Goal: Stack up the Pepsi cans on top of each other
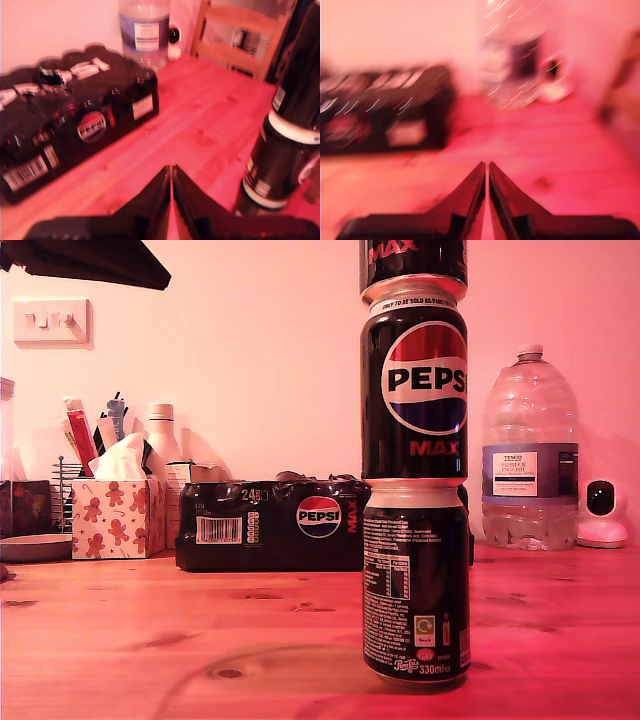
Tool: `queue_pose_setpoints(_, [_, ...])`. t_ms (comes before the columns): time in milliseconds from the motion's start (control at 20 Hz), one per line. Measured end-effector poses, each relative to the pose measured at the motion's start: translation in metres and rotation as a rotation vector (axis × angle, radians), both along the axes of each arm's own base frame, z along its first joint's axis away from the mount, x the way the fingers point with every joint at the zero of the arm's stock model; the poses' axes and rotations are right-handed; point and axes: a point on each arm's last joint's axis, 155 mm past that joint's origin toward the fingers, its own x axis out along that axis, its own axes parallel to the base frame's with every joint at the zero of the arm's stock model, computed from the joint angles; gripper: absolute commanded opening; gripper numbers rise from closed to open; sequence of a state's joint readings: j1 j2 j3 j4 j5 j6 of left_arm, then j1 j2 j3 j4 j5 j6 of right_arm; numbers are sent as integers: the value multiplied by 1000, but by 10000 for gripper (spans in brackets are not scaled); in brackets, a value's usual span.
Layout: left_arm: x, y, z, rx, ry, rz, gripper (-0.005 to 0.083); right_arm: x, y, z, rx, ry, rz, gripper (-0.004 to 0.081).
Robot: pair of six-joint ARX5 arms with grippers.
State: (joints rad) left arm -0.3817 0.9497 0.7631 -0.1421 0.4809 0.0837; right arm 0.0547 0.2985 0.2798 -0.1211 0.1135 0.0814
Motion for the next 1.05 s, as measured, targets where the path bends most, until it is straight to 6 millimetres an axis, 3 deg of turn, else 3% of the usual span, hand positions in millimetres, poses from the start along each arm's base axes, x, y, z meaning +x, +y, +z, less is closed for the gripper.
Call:
queue_pose_setpoints(200, [-5, 11, -30, -24, -1, 60, -19, -4, -2, 8, 2, -32, -7, 2])
queue_pose_setpoints(400, [-13, 33, -54, -66, -16, 174, -19, -5, -2, -3, -1, 12, -7, 2])
queue_pose_setpoints(700, [-37, 69, -47, -141, -104, 318, -19, -15, -3, -44, -9, 179, -7, 2])
queue_pose_setpoints(1050, [-63, 82, -16, -216, -214, 327, -19, -35, -4, -89, -19, 378, -7, 2])
